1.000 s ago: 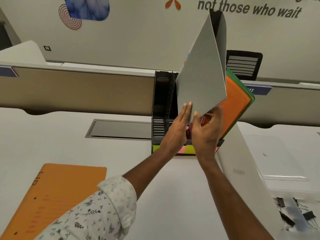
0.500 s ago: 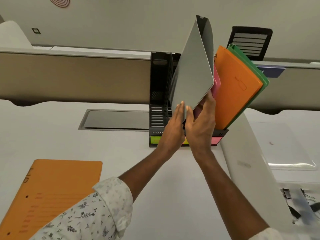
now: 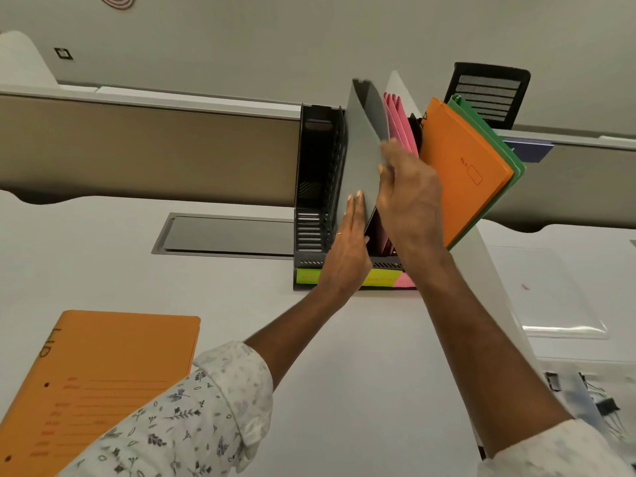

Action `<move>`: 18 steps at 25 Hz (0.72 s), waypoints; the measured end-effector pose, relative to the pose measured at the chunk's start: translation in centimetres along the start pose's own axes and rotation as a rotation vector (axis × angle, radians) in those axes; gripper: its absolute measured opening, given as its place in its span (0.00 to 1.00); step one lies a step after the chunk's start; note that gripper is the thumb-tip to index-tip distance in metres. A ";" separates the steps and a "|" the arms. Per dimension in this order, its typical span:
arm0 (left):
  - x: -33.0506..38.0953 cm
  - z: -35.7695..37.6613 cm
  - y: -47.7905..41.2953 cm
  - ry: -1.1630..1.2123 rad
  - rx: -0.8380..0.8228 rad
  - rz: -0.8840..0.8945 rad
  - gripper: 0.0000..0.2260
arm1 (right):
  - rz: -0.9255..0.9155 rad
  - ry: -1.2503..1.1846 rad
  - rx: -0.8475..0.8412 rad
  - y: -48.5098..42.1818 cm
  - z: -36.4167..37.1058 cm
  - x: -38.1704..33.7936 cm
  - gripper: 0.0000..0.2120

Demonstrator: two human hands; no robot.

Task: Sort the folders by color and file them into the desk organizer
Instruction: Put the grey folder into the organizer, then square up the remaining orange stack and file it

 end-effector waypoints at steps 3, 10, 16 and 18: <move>-0.5 0.7 0.2 -0.008 -0.049 0.018 0.36 | 0.132 -0.005 -0.192 1.0 2.1 1.5 0.20; -2.4 0.2 3.2 0.027 -0.109 0.013 0.30 | 0.081 0.051 -0.061 5.4 1.6 1.0 0.29; -7.3 -4.0 13.9 0.035 -0.086 -0.042 0.26 | 0.174 -0.141 -0.115 17.2 4.7 -2.2 0.27; -10.2 -6.0 18.8 -0.004 -0.076 -0.113 0.26 | 0.212 -0.239 -0.224 22.4 7.1 -4.1 0.24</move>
Point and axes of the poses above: each hand's wrist, its own y-axis away from the middle knuckle, its own z-axis out of the palm, x = y × z, the point moved 8 cm from there along -y, towards the middle knuckle, and after that the axes turned 9 degrees about -y, right-handed, at the moved point
